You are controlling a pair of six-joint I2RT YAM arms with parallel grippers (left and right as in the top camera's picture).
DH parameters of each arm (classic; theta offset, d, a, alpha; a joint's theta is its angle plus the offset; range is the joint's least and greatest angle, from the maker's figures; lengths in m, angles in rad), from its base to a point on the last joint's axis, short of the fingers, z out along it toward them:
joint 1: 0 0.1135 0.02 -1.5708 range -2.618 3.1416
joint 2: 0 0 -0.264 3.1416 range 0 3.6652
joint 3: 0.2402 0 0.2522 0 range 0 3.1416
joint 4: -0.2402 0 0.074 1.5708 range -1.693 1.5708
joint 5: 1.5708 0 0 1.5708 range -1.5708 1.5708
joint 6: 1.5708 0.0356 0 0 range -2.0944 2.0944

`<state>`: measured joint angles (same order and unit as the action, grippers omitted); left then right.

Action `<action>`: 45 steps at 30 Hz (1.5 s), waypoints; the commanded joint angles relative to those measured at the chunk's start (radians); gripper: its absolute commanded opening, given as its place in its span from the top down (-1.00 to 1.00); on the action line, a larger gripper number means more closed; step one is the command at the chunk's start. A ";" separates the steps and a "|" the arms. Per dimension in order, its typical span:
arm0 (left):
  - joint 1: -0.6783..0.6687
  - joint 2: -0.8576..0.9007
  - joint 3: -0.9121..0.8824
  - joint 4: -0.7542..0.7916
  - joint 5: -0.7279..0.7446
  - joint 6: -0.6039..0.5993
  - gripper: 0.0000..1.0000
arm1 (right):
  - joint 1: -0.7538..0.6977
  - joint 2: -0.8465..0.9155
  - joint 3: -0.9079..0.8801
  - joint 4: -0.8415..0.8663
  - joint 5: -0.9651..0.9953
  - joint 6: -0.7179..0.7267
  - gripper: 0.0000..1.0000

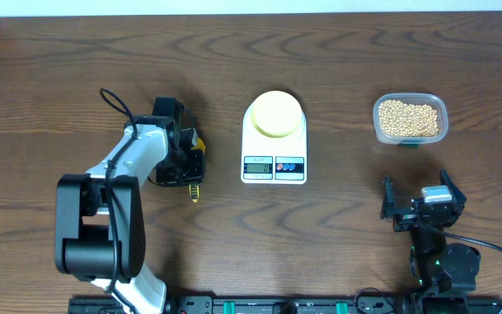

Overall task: Scoop item into bowl and weigh 50g on scale
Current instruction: 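Close the left gripper firmly on the scoop handle, then lift the scoop with the left gripper toward the scale center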

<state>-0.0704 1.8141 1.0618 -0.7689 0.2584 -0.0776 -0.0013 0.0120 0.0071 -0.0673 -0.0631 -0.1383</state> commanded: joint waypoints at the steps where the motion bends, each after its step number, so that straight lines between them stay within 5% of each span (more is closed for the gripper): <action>1: 0.002 -0.056 0.024 -0.015 0.076 -0.023 0.63 | 0.010 -0.005 -0.002 -0.004 -0.003 0.014 -0.99; 13: 0.070 -0.280 0.024 -0.018 0.451 -0.203 0.63 | 0.010 -0.005 -0.002 -0.004 -0.003 0.014 -0.98; 26: 0.082 -0.378 0.023 0.161 0.840 -0.644 0.63 | 0.010 -0.005 -0.002 -0.004 -0.003 0.014 -0.98; 33: 0.082 -0.378 0.023 0.291 0.935 -0.855 0.63 | 0.010 -0.005 -0.002 -0.004 -0.003 0.014 -0.99; 45: 0.005 -0.378 0.023 0.526 0.938 -1.024 0.63 | 0.009 -0.005 -0.002 -0.006 0.064 -0.035 -0.99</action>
<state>-0.0444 1.4437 1.0626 -0.2726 1.1744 -1.0344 -0.0013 0.0120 0.0071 -0.0700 -0.0246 -0.1581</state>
